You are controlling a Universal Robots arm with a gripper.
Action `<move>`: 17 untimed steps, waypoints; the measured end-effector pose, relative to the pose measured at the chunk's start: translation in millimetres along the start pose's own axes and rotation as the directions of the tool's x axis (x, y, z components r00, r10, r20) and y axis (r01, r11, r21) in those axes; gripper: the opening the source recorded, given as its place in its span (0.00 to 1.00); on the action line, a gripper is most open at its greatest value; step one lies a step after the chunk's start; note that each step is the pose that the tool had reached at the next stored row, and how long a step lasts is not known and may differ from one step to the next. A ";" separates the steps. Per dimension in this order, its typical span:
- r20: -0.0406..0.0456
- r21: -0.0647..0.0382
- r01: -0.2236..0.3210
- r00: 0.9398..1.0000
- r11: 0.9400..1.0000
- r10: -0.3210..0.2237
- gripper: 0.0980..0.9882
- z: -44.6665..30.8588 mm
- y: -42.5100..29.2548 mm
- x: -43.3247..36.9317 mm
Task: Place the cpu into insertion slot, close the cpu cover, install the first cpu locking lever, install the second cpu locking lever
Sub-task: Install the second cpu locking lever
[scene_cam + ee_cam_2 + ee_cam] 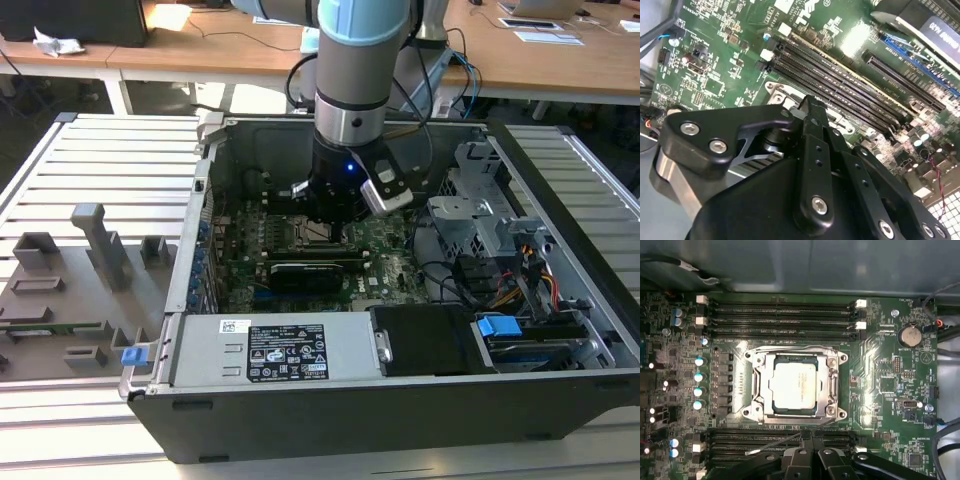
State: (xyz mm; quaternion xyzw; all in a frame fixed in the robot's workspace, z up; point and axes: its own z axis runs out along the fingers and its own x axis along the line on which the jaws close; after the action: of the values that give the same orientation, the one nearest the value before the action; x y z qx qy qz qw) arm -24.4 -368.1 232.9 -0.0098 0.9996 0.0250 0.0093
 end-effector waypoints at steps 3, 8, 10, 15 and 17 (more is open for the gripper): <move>0.001 -0.058 -0.001 1.000 0.998 0.001 0.01 4.2 -4.7 7.7; 0.001 -0.065 -0.001 1.000 0.998 0.001 0.01 9.6 -13.3 25.1; 0.001 -0.075 0.002 1.000 0.997 -0.002 0.01 11.5 -13.6 29.4; 0.000 -0.093 0.031 1.000 0.995 -0.031 0.01 14.9 -14.5 36.3; -0.001 -0.094 0.048 0.999 0.994 -0.048 0.01 15.9 -15.2 39.4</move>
State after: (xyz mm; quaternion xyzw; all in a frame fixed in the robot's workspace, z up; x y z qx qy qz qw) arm -63.2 -383.2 215.5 -0.0344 0.9968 0.0716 0.0080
